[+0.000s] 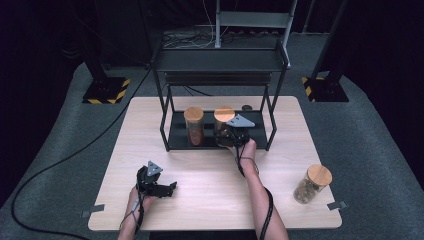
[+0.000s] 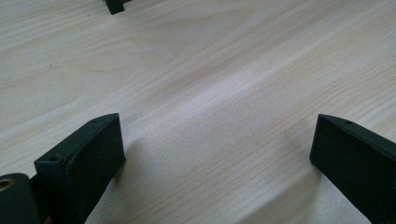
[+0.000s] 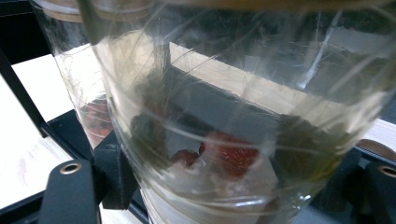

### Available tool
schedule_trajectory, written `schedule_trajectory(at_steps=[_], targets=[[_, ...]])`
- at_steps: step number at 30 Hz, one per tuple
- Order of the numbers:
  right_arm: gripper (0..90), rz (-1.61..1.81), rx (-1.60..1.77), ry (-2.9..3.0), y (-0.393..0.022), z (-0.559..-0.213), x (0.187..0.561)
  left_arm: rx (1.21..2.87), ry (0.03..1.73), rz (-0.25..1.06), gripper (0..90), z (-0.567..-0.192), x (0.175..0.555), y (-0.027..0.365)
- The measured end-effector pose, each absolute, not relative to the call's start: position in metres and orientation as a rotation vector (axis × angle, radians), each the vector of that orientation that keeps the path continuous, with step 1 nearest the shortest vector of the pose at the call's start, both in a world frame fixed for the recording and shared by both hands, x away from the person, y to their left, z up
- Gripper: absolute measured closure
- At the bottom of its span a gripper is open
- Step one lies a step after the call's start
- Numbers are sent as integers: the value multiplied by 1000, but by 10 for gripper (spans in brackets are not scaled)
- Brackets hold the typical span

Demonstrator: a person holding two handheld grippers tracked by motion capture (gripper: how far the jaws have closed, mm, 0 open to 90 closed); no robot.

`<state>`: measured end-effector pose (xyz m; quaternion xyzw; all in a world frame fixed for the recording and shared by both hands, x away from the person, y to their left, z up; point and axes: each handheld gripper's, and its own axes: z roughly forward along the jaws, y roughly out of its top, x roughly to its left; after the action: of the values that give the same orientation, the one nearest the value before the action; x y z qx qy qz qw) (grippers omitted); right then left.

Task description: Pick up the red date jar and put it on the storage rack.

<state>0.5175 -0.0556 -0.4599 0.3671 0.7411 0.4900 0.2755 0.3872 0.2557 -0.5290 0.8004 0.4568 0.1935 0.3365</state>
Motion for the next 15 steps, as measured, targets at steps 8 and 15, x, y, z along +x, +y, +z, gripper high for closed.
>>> schedule_trajectory(at_steps=[8,15], targets=[[246,1310,989,1992,-54,-460,522,2086,1192,505,23,-529,387,256],[246,1305,993,1991,-54,-461,525,2087,1192,505,23,-529,387,256]])
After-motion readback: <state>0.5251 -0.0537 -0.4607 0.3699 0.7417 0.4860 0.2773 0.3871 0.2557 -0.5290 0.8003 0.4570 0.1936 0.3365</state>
